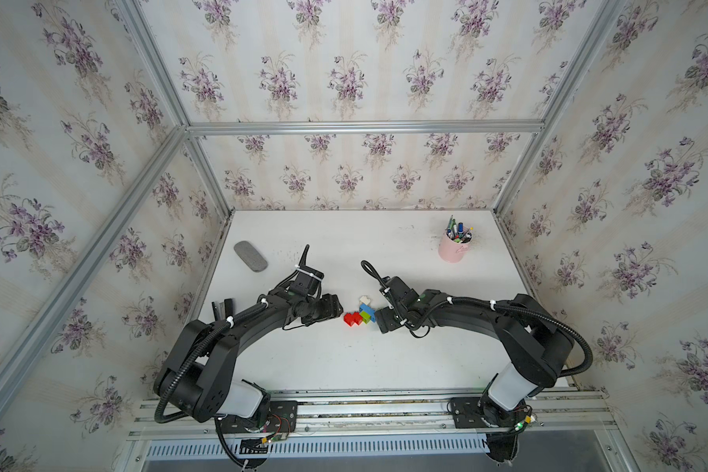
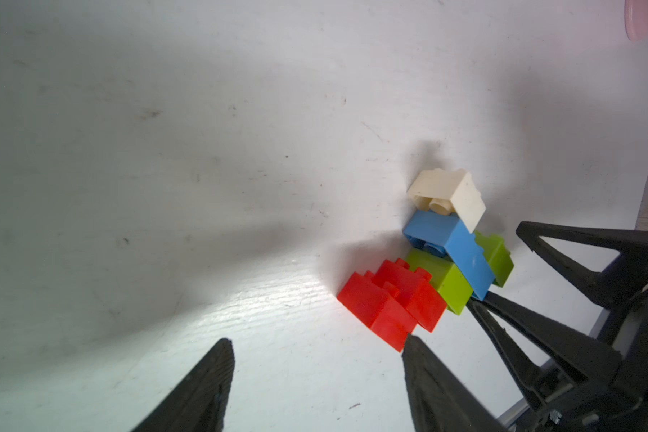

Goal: Assemble the letter y with lego
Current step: Adjust the lego brick at the center of the board, then reset both arms

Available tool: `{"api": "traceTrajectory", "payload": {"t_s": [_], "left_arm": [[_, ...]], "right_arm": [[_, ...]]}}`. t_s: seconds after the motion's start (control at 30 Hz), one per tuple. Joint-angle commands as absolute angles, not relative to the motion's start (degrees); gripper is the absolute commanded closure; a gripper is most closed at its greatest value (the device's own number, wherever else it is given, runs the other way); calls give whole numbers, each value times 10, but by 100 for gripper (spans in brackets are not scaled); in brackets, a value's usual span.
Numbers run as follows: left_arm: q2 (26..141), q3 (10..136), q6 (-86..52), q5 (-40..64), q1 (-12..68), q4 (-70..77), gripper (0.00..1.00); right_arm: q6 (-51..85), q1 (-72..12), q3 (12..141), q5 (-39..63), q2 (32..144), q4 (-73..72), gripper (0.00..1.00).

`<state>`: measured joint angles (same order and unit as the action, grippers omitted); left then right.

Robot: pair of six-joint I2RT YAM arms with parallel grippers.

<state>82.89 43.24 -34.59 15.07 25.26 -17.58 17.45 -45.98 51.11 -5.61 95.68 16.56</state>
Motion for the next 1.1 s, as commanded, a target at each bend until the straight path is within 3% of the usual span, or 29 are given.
{"api": "traceTrajectory", "payload": {"t_s": [0.0,0.33,0.6,0.67,0.7,0.73,1.07], "left_arm": [[828,434,-341,144,253,-180,27],[824,437,-343,141,253,-185,27],[790,474,-326,119,252,-222,25],[782,494,-313,107,249,-241,20],[779,504,-306,105,246,-249,6],[775,515,-299,105,242,-257,1],[752,619,-211,10,196,-322,1]], "right_arm": [[163,-453,519,-68,961,158,8],[164,-450,513,-69,947,157,9],[175,-441,515,-100,865,178,5],[178,-429,511,-107,838,174,1],[179,-423,507,-113,826,170,0],[181,-414,502,-112,813,164,0],[194,-279,448,-107,718,88,0]]}}
